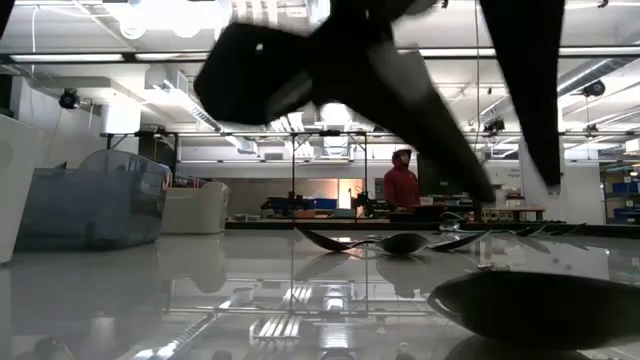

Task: Sort silverware by color (type)
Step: Put the black spoon into the black bin

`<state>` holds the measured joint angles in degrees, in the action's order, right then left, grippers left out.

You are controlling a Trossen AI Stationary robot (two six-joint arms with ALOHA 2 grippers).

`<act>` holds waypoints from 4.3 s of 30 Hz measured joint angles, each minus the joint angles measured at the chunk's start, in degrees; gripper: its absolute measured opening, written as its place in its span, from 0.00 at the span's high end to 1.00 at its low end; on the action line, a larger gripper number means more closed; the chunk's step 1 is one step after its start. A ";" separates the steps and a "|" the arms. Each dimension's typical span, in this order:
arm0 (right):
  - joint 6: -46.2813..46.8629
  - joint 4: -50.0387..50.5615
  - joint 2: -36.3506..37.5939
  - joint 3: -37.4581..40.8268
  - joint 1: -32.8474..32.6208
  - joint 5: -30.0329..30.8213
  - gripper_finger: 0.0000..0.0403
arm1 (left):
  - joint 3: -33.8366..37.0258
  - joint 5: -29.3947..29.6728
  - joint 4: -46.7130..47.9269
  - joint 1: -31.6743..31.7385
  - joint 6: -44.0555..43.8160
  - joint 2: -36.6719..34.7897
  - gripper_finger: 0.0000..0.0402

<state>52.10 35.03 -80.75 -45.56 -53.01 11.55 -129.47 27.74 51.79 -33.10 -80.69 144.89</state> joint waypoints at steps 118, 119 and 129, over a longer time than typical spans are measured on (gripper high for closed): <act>-3.51 -6.88 0.07 0.15 26.18 11.62 0.69 | 79.73 14.88 -19.48 5.18 25.73 -73.74 0.80; -3.61 -5.95 0.28 0.15 26.37 10.60 0.69 | 79.73 13.75 -21.26 5.86 25.33 -72.66 0.80; -5.84 -5.78 1.90 0.15 27.63 11.73 0.69 | 76.34 9.01 -27.55 10.97 24.70 -61.85 0.80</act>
<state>46.26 29.26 -78.85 -45.41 -25.38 23.28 -53.13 36.75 24.24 -22.13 -55.99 83.04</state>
